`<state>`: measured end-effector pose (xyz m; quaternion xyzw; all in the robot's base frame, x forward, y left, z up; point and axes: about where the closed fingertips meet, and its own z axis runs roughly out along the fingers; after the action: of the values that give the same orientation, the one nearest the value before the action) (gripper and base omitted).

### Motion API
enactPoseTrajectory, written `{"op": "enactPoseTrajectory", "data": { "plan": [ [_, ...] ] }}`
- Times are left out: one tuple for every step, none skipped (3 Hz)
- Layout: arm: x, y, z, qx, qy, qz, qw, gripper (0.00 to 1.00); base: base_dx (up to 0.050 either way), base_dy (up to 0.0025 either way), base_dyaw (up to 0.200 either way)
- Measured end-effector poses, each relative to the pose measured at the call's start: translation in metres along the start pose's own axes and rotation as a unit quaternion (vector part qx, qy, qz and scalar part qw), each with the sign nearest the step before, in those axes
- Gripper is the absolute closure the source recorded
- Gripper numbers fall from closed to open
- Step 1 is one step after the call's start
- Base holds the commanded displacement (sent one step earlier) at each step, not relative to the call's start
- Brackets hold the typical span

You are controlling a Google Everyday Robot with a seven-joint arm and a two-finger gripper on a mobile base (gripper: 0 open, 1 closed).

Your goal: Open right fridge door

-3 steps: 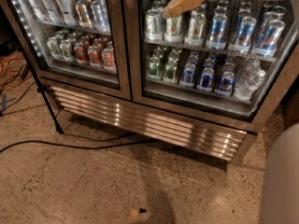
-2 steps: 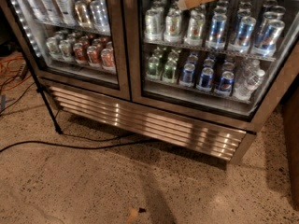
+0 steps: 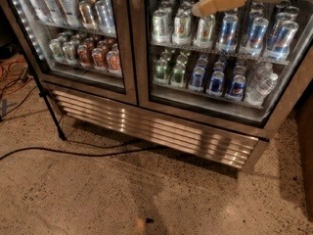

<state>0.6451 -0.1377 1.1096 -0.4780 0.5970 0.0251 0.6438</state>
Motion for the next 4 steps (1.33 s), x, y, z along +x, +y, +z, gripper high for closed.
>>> {"op": "enactPoseTrajectory", "data": {
  "plan": [
    [0.022, 0.015, 0.018, 0.007, 0.012, 0.012, 0.9998, 0.00, 0.000, 0.00000, 0.000],
    [0.016, 0.010, 0.019, -0.007, -0.003, 0.026, 0.9996, 0.00, 0.000, 0.00000, 0.000],
    [0.031, 0.016, 0.021, -0.014, -0.023, 0.116, 0.9929, 0.00, 0.000, 0.00000, 0.000],
    [0.046, 0.022, 0.022, -0.023, -0.041, 0.216, 0.9754, 0.00, 0.000, 0.00000, 0.000]
  ]
}}
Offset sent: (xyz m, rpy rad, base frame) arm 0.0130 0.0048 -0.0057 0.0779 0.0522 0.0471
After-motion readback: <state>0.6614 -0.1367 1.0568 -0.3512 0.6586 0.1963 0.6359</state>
